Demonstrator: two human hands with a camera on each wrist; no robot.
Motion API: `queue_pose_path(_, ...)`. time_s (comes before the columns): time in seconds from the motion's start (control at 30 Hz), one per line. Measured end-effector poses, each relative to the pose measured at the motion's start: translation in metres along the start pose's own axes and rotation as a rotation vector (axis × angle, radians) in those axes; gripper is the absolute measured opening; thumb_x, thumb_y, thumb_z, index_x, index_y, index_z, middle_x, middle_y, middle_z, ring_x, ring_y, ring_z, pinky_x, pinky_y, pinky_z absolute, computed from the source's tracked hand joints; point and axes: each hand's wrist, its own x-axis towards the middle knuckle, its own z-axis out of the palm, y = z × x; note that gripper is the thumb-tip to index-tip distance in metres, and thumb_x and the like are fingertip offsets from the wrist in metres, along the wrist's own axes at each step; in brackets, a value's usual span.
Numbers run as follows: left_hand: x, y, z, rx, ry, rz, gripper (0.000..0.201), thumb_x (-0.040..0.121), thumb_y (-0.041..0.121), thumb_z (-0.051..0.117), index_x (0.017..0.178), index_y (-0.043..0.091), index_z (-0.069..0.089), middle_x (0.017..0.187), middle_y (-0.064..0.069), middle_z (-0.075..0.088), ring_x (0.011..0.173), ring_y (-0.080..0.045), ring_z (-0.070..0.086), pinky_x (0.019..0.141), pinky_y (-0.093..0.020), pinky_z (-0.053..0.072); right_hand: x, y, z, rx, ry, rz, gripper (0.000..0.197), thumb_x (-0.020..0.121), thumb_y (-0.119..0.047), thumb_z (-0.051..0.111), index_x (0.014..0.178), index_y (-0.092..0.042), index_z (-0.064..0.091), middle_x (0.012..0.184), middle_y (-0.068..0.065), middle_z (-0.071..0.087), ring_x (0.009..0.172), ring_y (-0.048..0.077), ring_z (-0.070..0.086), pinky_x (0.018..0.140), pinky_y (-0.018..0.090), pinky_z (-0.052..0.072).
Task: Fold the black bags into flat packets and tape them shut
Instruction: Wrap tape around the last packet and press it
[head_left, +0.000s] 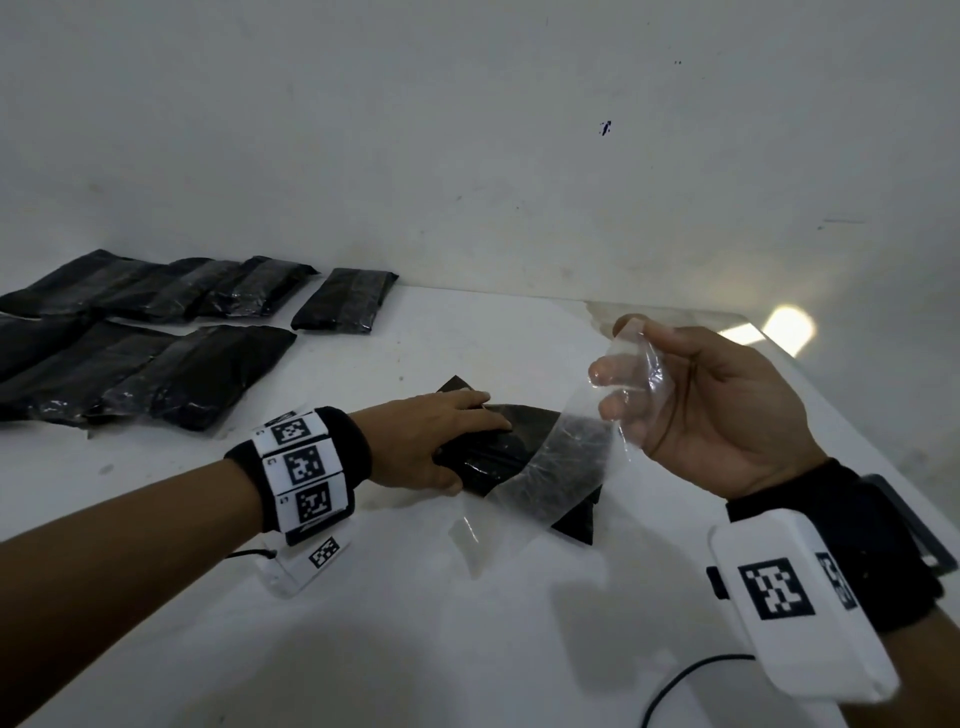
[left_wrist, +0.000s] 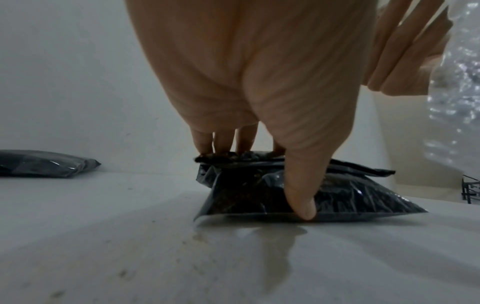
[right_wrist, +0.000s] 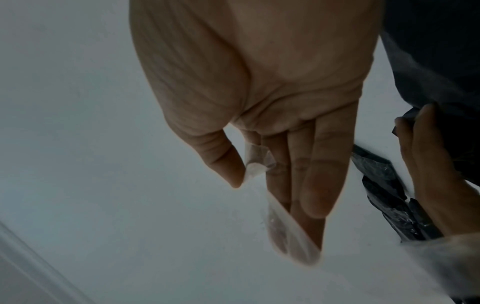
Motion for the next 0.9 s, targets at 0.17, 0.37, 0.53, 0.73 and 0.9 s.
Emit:
queue_pose_path(0.17, -0.005, -0.005, 0.003, -0.153, 0.076, 0.020, 0.093, 0.080, 0.023, 0.078, 0.153, 0.028, 0.021, 0.155, -0.001, 0.031, 0.136, -0.010, 0.033, 0.103, -0.015, 0.028, 0.002, 0.000, 0.005, 0.029, -0.001, 0.002, 0.012, 0.066, -0.024, 0.070, 0.076, -0.018, 0.067, 0.077, 0.012, 0.071, 0.059, 0.023, 0.067, 0.050, 0.022, 0.051)
queue_pose_path(0.37, -0.021, -0.006, -0.006, -0.352, 0.388, -0.046, 0.058, 0.088, 0.015, 0.069, 0.141, 0.025, 0.047, 0.147, 0.006, 0.047, 0.137, -0.009, 0.041, 0.112, -0.017, 0.028, 0.003, -0.002, 0.017, 0.073, 0.058, -0.013, 0.011, 0.082, -0.024, 0.050, 0.080, -0.017, 0.059, 0.076, 0.010, 0.070, 0.055, 0.020, 0.066, 0.043, 0.020, 0.050)
queue_pose_path(0.53, -0.037, 0.018, -0.020, -1.225, 0.344, -0.175, 0.045, 0.098, 0.045, 0.049, 0.120, 0.010, 0.066, 0.112, -0.004, 0.073, 0.107, -0.016, 0.066, 0.089, -0.038, 0.049, 0.010, 0.000, 0.025, 0.159, 0.001, -0.035, 0.011, 0.085, -0.026, 0.047, 0.086, -0.018, 0.053, 0.082, 0.006, 0.072, 0.062, 0.018, 0.069, 0.046, 0.020, 0.052)
queue_pose_path(0.73, -0.043, 0.021, -0.010, -1.346, 0.055, 0.008, 0.060, 0.073, 0.025, 0.070, 0.130, 0.008, 0.058, 0.126, -0.019, 0.064, 0.126, -0.035, 0.055, 0.108, -0.044, 0.042, 0.017, 0.003, 0.033, 0.373, -0.141, -0.053, 0.014, 0.084, -0.021, 0.059, 0.089, -0.010, 0.067, 0.098, 0.011, 0.075, 0.081, 0.023, 0.074, 0.063, 0.025, 0.059)
queue_pose_path(0.9, -0.056, -0.001, -0.007, -1.505, 0.167, -0.036, 0.031, 0.064, 0.016, 0.089, 0.088, 0.005, 0.073, 0.077, -0.015, 0.070, 0.090, -0.036, 0.072, 0.085, -0.040, 0.059, -0.001, -0.005, 0.037, 0.237, 0.051, -0.123, 0.012, 0.086, -0.027, 0.048, 0.086, -0.017, 0.056, 0.094, 0.006, 0.076, 0.079, 0.019, 0.074, 0.049, 0.020, 0.055)
